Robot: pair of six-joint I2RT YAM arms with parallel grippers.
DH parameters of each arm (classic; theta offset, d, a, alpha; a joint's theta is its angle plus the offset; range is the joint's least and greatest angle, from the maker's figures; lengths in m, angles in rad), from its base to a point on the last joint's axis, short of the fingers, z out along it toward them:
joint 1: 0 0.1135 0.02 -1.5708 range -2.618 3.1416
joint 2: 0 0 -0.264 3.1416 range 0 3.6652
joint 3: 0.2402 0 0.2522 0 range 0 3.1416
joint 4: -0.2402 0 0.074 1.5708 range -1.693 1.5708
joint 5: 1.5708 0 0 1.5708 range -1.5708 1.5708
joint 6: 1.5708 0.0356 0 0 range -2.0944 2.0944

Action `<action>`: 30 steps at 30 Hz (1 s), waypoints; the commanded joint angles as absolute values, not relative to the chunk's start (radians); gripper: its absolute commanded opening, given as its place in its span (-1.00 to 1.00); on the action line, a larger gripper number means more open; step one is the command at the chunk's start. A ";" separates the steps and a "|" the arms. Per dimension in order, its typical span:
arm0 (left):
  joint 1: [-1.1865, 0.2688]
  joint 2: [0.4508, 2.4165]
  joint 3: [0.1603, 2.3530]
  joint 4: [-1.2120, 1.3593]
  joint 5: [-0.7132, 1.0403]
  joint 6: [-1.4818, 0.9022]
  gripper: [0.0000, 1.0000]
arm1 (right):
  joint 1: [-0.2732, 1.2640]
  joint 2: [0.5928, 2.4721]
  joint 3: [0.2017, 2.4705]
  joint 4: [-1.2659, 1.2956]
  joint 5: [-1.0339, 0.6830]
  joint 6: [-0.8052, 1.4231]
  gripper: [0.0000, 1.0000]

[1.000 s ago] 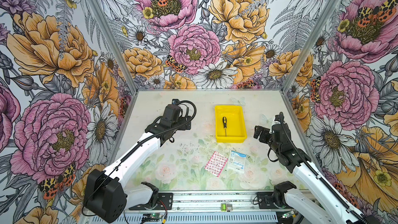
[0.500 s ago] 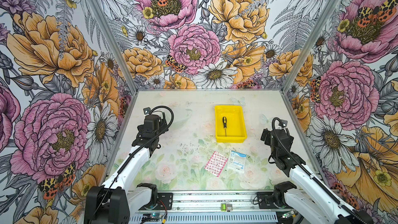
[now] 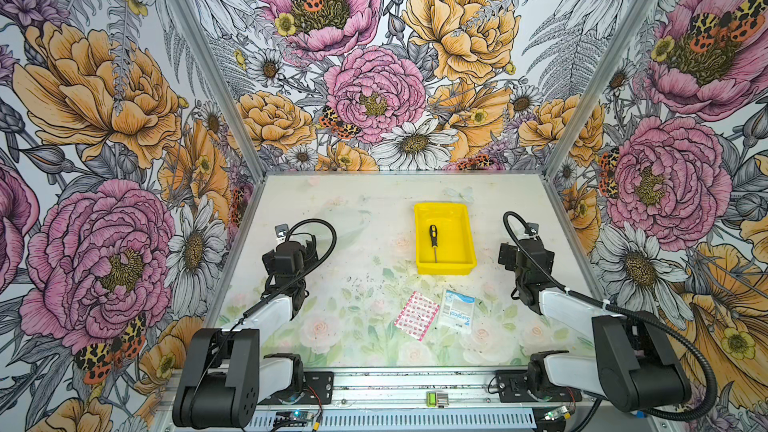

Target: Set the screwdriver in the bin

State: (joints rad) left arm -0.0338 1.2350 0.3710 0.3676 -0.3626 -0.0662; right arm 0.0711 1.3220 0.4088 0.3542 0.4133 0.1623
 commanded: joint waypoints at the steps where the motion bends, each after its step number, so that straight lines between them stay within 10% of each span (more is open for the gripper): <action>1: -0.021 1.261 0.387 0.533 -0.305 -0.020 0.97 | 0.047 1.365 0.466 0.507 0.408 0.158 0.99; 30: 0.023 1.517 0.405 0.850 -0.111 -0.017 0.97 | 0.000 1.532 0.383 0.874 0.241 0.111 0.99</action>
